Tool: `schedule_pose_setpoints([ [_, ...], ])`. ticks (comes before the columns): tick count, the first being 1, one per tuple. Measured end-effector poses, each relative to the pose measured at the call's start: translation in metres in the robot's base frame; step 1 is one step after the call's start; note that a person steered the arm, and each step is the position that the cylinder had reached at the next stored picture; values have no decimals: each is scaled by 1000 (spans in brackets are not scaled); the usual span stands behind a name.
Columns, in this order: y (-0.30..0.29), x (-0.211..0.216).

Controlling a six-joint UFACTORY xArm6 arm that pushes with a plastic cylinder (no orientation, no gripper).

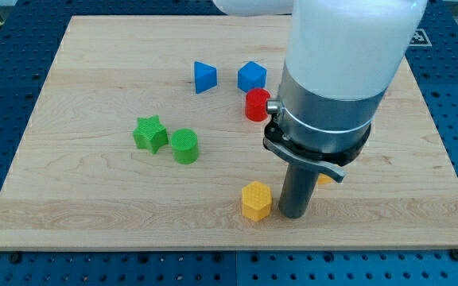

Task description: Push the yellow hexagon vertically below to the green star

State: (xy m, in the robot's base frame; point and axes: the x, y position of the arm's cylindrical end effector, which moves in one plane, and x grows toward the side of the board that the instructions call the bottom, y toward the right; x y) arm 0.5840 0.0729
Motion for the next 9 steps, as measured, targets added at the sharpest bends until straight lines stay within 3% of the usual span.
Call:
schedule_pose_setpoints([
  [2,-1,-1],
  [9,-110,-3],
])
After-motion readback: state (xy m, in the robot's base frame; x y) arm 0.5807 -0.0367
